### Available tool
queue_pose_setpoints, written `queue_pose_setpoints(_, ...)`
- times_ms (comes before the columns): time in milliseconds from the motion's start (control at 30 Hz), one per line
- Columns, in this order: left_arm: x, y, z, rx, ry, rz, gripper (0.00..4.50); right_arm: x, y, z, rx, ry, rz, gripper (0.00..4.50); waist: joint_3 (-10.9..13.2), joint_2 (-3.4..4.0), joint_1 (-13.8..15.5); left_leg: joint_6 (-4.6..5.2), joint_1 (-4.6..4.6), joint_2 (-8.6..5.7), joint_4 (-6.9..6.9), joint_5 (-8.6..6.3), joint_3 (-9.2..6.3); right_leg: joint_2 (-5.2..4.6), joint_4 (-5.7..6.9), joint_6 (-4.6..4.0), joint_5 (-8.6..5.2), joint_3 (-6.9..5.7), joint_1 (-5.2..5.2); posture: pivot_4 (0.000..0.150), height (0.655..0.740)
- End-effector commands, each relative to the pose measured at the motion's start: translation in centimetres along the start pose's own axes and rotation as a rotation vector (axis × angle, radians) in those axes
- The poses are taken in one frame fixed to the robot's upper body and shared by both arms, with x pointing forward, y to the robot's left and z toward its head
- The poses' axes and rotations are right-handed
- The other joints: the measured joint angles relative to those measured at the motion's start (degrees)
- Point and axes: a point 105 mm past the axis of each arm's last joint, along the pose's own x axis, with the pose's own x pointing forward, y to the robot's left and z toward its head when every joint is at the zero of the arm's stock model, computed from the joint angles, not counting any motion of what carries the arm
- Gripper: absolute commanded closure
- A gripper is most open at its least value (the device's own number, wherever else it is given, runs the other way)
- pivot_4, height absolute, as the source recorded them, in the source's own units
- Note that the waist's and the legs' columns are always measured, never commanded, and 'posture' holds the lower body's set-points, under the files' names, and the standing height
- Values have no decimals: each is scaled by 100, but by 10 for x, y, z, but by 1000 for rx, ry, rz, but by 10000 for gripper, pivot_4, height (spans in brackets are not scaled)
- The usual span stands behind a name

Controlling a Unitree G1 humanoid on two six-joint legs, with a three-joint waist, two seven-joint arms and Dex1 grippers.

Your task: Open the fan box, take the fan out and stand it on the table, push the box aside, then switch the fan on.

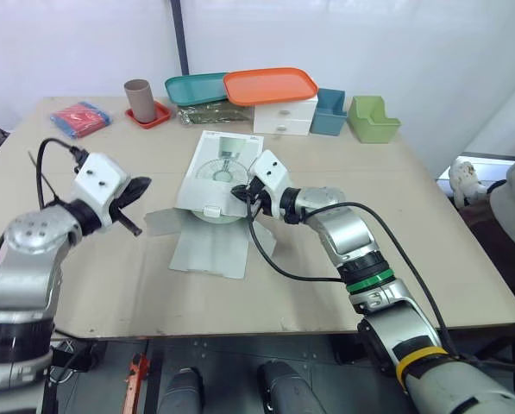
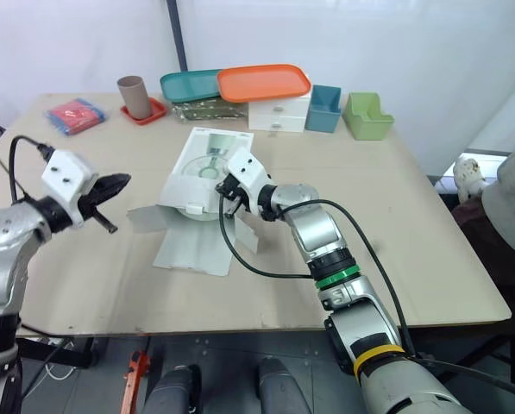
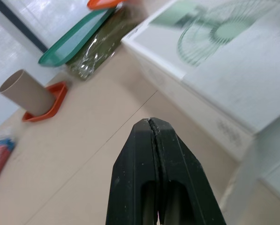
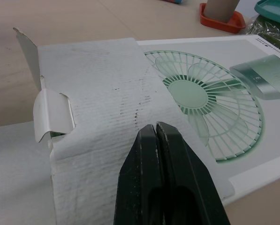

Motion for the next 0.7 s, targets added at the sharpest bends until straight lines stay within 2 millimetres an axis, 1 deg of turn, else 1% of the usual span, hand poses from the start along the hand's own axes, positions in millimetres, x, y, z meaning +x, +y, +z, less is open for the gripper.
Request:
queue_pose_setpoints(33, -38, -60, 33, -265, -144, -244, 44304, 1, 1, 5, 4, -22, -6, 44694, 0, 0, -34, 0, 2, 1, -1, 0, 2, 0, 0, -1, -1, 1, 0, 1500, 7400)
queue_pose_setpoints(67, -45, -73, 38, -287, -162, -296, 44304, 0, 1, 5, 5, -23, -5, 44694, 0, 0, -52, 0, 2, 3, -5, 0, 2, 1, 0, -3, -1, 2, -1, 1500, 7400)
queue_pose_setpoints(133, -51, -89, 35, -364, -136, -310, 44304, 0, 0, 5, 4, -23, -6, 44694, 0, -2, -59, -1, 0, 4, -5, -1, -3, 4, 1, -7, -4, -4, -1, 1500, 7400)
queue_pose_setpoints(233, -54, -98, 26, -407, -83, -288, 44304, -1, -1, 6, 3, -23, -6, 44694, 0, -1, -58, -1, 8, 4, -1, -1, -7, 3, 1, -9, -2, -6, 8, 1500, 7400)
queue_pose_setpoints(300, -52, -100, 14, -482, -48, -242, 44304, -1, -1, 7, -2, -22, -2, 44694, 0, -1, -68, -1, 21, 3, 8, 0, -8, 4, 1, -13, 3, -7, 21, 1500, 7400)
queue_pose_setpoints(367, -51, -102, 8, -530, -33, -213, 44304, -2, -1, 8, -7, -21, 1, 44694, 0, -1, -86, -1, 33, 1, 8, 0, -1, 4, 0, -32, -4, 2, 27, 1500, 7400)
queue_pose_setpoints(400, -51, -105, 6, -558, -37, -213, 44304, -2, -1, 8, -7, -21, 2, 44694, 0, -3, -88, 0, 36, 1, 10, 1, -1, 3, 0, -35, -4, 2, 32, 1500, 7400)
queue_pose_setpoints(467, -51, -117, -4, -599, -9, -199, 44304, -3, -2, 10, -8, -22, -2, 44694, 0, -3, -93, -1, 37, 1, 11, 1, -1, 5, -2, -37, -3, 3, 33, 1500, 7400)
queue_pose_setpoints(533, -51, -126, -13, -588, 17, -183, 44304, -5, -4, 11, -3, -24, -9, 44694, 0, -3, -95, -1, 39, 1, 10, 1, 2, 4, -2, -38, -5, 5, 34, 1500, 7400)
queue_pose_setpoints(567, -51, -128, -18, -619, 18, -162, 44304, -6, -4, 11, -1, -29, -13, 44694, 0, -4, -95, -2, 38, 1, 6, 0, 3, 3, -4, -39, -9, 6, 33, 1500, 7400)
queue_pose_setpoints(633, -52, -129, -26, -783, -11, -114, 44304, -10, -1, 13, 11, -55, -11, 44694, 0, -4, -96, -2, 37, 1, 6, 0, 3, 4, -4, -39, -10, 6, 32, 1500, 7400)
queue_pose_setpoints(700, -52, -131, -31, -848, -18, -99, 44304, -12, 0, 14, 13, -67, -10, 44694, 0, -3, -93, -2, 36, 1, 0, 0, 2, 4, -4, -42, -12, 5, 27, 1500, 7400)
